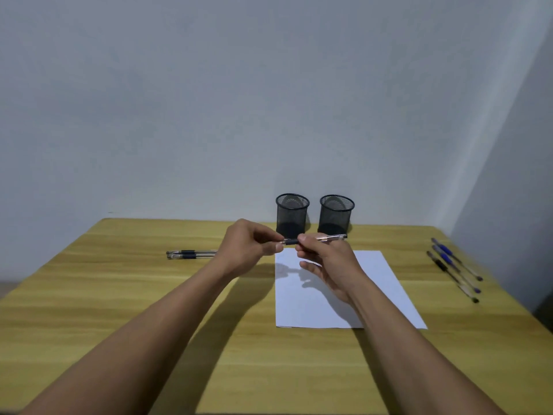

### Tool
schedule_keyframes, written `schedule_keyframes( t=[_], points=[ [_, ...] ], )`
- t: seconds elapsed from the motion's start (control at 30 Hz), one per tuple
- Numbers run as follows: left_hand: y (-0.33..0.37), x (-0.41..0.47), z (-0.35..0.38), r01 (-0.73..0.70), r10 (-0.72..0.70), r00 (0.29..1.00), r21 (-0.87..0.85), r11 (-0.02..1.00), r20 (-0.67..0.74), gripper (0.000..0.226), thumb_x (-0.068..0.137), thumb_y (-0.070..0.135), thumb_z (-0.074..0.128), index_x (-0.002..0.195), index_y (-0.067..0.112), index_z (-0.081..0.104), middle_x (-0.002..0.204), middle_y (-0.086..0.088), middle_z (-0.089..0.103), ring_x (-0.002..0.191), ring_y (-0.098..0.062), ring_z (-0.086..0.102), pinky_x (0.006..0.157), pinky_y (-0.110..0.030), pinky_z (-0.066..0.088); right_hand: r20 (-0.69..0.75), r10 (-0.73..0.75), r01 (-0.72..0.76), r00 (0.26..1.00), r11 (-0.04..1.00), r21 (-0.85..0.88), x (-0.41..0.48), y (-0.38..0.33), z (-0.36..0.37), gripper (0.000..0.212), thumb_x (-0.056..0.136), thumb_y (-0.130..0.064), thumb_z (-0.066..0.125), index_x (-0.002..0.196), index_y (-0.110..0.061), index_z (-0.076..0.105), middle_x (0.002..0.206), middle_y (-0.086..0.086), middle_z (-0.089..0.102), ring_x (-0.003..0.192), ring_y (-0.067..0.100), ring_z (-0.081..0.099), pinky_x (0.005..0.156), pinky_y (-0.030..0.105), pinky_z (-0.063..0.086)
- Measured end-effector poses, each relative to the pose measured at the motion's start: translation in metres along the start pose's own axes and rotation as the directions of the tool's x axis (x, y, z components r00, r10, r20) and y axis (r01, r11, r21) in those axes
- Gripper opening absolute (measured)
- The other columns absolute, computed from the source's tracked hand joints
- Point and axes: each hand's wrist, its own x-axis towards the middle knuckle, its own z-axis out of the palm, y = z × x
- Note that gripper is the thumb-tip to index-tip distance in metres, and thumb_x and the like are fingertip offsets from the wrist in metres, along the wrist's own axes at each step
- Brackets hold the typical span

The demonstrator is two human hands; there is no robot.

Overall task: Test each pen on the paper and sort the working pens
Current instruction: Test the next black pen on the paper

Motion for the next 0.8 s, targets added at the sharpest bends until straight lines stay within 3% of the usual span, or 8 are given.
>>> schedule_keyframes(
  t=[0.2, 0.3, 0.37, 0.47, 0.67, 0.8],
  points=[
    [-0.011, 0.007, -0.007, -0.017, 0.018, 1.000, 0.051, 0.999, -0.022, 0.008, 0.087, 0.011, 0.073, 0.091, 0.011, 0.080, 0.075, -0.008, 0.076, 0.066, -0.013, 0.069, 0.070, -0.026, 0.058, -0.095, -0.047, 0.055, 0.994, 0.995, 0.082, 0.018, 0.009, 0.000, 0.007, 0.090, -0.005, 0.073, 0.086, 0.001, 0.072, 0.074, 0.014, 0.071, 0.062, 0.014, 0.067, 0.063, 0.019, 0.059],
    [-0.032, 0.013, -0.030, 0.042, -0.031, 0.997, 0.142, 0.989, -0.076, 0.007, 0.087, 0.014, 0.074, 0.087, 0.015, 0.080, 0.072, -0.003, 0.075, 0.059, -0.002, 0.063, 0.064, -0.021, 0.050, -0.146, -0.038, 0.042, 0.989, 0.999, 0.021, 0.027, 0.012, -0.018, 0.009, 0.091, -0.004, 0.072, 0.088, 0.004, 0.073, 0.077, 0.017, 0.072, 0.063, 0.016, 0.068, 0.063, 0.020, 0.061],
    [-0.041, 0.016, -0.032, 0.062, -0.050, 0.997, 0.239, 0.969, -0.055, 0.007, 0.085, 0.017, 0.076, 0.090, 0.018, 0.081, 0.079, 0.005, 0.075, 0.064, 0.006, 0.062, 0.067, -0.014, 0.045, -0.102, -0.017, 0.009, 0.995, 0.997, -0.081, 0.028, 0.019, -0.019, 0.012, 0.092, -0.005, 0.071, 0.094, 0.006, 0.073, 0.079, 0.016, 0.074, 0.067, 0.016, 0.070, 0.064, 0.023, 0.062],
    [-0.049, 0.023, -0.012, 0.066, -0.054, 0.997, 0.324, 0.944, -0.046, 0.014, 0.086, 0.015, 0.074, 0.099, 0.015, 0.080, 0.093, 0.002, 0.076, 0.080, -0.003, 0.064, 0.072, -0.007, 0.042, -0.061, 0.025, -0.030, 0.998, 0.996, -0.088, 0.030, 0.034, -0.006, 0.011, 0.094, -0.008, 0.070, 0.097, 0.002, 0.074, 0.079, 0.014, 0.074, 0.068, 0.016, 0.069, 0.064, 0.028, 0.061],
    [-0.070, 0.039, 0.022, 0.097, -0.067, 0.995, 0.489, 0.867, -0.079, 0.017, 0.088, 0.023, 0.070, 0.102, 0.024, 0.079, 0.104, 0.001, 0.076, 0.095, -0.019, 0.067, 0.086, -0.032, 0.055, -0.095, 0.003, -0.018, 0.995, 0.988, -0.155, 0.034, 0.053, -0.002, 0.013, 0.094, -0.002, 0.066, 0.083, -0.003, 0.072, 0.073, 0.016, 0.063, 0.071, 0.025, 0.060, 0.054, 0.032, 0.050],
    [-0.069, 0.043, 0.030, 0.121, -0.084, 0.992, 0.538, 0.834, -0.093, 0.022, 0.087, 0.020, 0.065, 0.104, 0.027, 0.078, 0.105, 0.000, 0.076, 0.097, -0.024, 0.067, 0.086, -0.037, 0.056, -0.088, -0.053, 0.027, 0.995, 0.962, -0.271, 0.032, 0.054, -0.003, 0.011, 0.094, -0.003, 0.064, 0.085, 0.000, 0.070, 0.070, 0.014, 0.061, 0.069, 0.024, 0.057, 0.057, 0.036, 0.048]
  ],
)
